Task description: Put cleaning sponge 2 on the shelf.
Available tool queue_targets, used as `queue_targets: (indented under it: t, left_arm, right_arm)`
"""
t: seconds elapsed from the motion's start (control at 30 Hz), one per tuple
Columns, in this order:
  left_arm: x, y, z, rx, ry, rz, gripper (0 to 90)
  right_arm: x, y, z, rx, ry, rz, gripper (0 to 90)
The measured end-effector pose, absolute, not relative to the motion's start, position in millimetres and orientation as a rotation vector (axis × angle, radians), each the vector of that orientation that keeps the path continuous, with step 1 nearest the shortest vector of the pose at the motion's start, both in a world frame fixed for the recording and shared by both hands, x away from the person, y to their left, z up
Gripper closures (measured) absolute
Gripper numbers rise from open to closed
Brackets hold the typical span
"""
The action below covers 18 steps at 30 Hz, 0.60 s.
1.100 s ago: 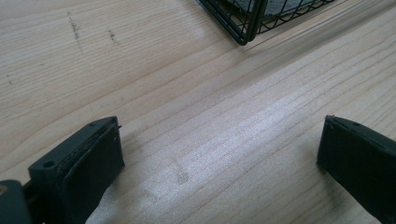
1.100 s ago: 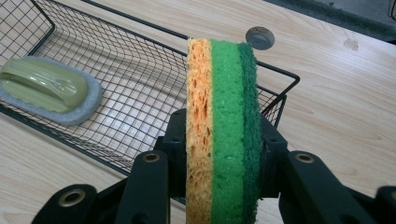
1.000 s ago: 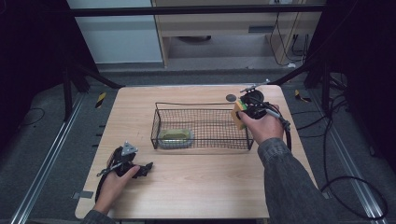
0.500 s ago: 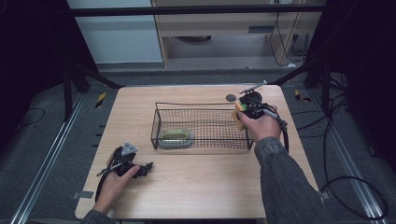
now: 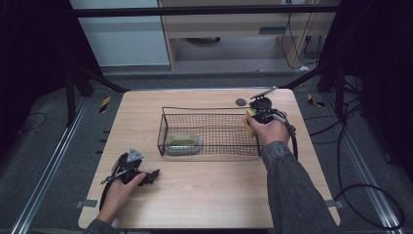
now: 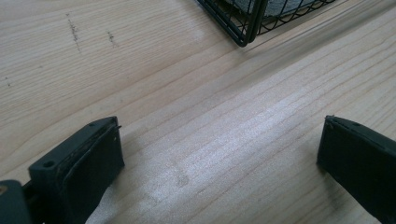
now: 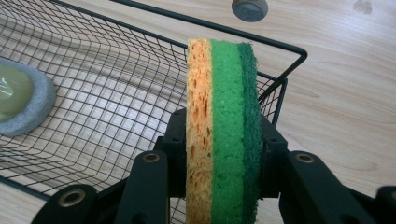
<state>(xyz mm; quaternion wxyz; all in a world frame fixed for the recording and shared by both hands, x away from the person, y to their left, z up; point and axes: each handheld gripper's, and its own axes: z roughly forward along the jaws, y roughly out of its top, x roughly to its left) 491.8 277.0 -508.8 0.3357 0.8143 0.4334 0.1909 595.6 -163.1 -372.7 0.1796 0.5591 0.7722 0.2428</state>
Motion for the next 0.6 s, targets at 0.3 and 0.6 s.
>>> queue_targets:
  t: [0.3, 0.6]
  left_arm:
    - [492, 277, -509, 2.125, 1.128, 0.497, 0.0]
    - [492, 277, -509, 2.123, 1.128, 0.498, 0.0]
  right_arm:
    - [599, -158, -385, 1.585, 2.203, 0.655, 64.5]
    - [600, -161, -393, 1.598, 2.208, 0.627, 64.4]
